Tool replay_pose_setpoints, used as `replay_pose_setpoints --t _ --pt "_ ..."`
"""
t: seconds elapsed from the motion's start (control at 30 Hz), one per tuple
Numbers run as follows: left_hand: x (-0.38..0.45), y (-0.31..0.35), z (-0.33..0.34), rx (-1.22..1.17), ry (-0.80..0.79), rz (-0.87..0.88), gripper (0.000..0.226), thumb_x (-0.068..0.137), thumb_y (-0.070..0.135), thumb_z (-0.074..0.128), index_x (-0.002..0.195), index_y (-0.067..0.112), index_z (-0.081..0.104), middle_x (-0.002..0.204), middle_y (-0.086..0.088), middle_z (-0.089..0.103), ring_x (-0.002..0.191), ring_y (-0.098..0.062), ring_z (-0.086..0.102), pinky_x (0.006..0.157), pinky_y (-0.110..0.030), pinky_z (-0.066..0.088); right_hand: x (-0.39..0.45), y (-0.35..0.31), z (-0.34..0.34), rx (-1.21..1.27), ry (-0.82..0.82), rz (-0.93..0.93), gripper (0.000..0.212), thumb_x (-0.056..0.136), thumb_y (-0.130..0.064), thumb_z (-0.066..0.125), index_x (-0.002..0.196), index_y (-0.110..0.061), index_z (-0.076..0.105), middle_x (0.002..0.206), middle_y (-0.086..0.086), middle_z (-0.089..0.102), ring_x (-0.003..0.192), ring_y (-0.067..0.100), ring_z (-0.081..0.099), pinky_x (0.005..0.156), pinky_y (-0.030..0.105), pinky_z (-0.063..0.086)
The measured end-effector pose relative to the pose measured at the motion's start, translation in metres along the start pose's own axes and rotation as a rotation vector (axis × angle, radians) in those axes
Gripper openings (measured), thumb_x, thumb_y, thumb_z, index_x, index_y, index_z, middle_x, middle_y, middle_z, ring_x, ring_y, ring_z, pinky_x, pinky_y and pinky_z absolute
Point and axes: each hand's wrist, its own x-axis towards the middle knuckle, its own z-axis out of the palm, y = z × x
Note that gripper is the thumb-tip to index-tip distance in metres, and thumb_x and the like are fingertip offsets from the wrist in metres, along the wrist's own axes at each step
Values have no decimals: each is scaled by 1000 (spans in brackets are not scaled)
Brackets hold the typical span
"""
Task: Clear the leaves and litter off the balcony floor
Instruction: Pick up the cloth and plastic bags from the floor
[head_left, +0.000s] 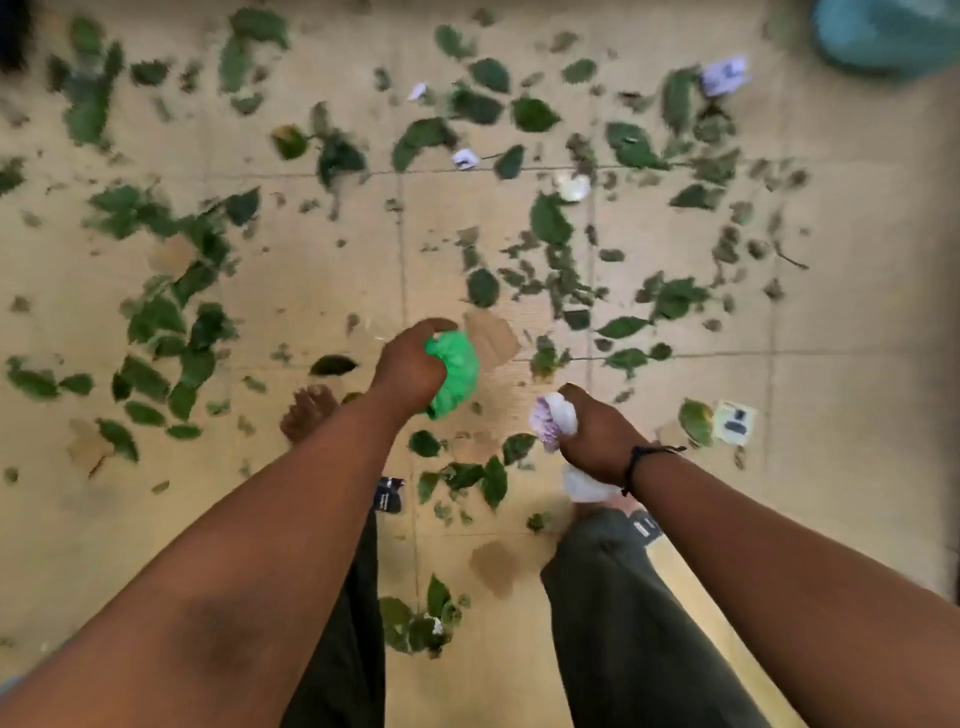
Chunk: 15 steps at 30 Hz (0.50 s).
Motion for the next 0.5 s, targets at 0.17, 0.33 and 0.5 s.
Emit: replay_pose_setpoints --t 0.17,0.33,0.5 --pt "-39 67 86 409 -167 112 45 83 -3 47 117 15 71 121 -15 67 108 -33 63 95 -41 53 -67 67 -18 375 320 151 21 95 -3 46 110 -9 60 104 8 61 91 21 53 70 23 30" --pt "-75 119 147 775 -294 294 34 87 -2 53 115 5 70 117 -21 68 110 -34 62 90 -33 46 -118 109 -3 635 538 299 24 88 -45 53 101 -30 65 105 2 64 99 26 58 86 33 43" --pt "-118 150 211 1049 -430 425 29 88 0 53 109 3 72 112 -20 70 107 -34 63 86 -28 45 -177 130 17 1202 805 558 43 93 -41 51 55 -28 64 59 -5 65 69 22 63 74 32 48"
